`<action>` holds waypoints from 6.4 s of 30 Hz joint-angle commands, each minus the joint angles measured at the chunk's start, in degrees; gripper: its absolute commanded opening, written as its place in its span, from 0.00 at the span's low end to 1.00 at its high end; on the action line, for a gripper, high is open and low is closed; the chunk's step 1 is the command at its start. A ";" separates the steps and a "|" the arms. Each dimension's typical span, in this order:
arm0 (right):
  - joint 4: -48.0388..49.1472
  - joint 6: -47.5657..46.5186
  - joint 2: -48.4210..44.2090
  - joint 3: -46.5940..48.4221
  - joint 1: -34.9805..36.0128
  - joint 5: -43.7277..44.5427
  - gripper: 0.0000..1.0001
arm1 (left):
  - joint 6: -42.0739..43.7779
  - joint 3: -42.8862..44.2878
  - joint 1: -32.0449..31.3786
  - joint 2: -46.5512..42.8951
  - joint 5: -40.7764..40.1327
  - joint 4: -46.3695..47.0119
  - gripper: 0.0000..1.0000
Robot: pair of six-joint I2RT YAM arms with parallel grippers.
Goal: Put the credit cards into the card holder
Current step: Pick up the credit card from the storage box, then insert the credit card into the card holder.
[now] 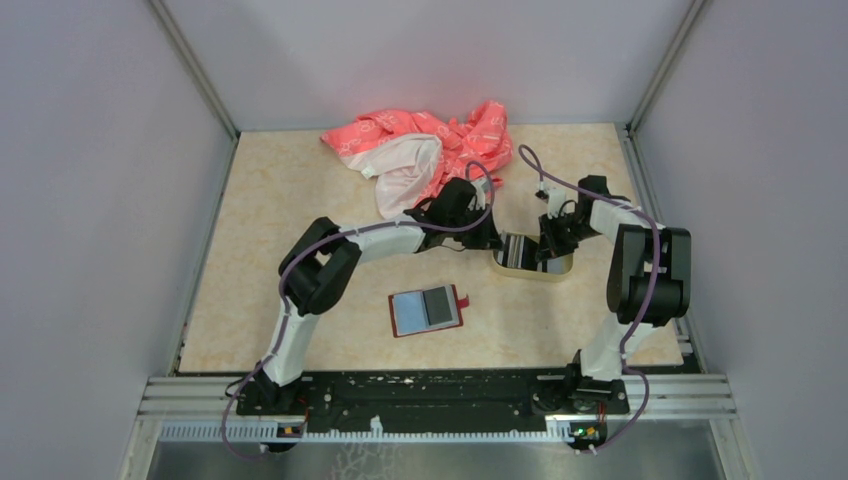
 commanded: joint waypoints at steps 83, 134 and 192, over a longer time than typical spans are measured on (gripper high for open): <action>43.14 19.45 -31.66 -20.52 33.82 -41.88 0.00 | 6.35 -76.24 -0.93 -48.79 4.09 75.65 0.61; 47.04 23.29 -26.65 -19.38 33.82 -45.37 0.00 | 13.08 -80.36 -5.76 -35.24 5.22 99.96 0.79; 41.95 16.83 -26.53 -19.44 34.52 -45.04 0.02 | 2.01 -78.39 -3.17 -37.00 4.74 100.10 0.18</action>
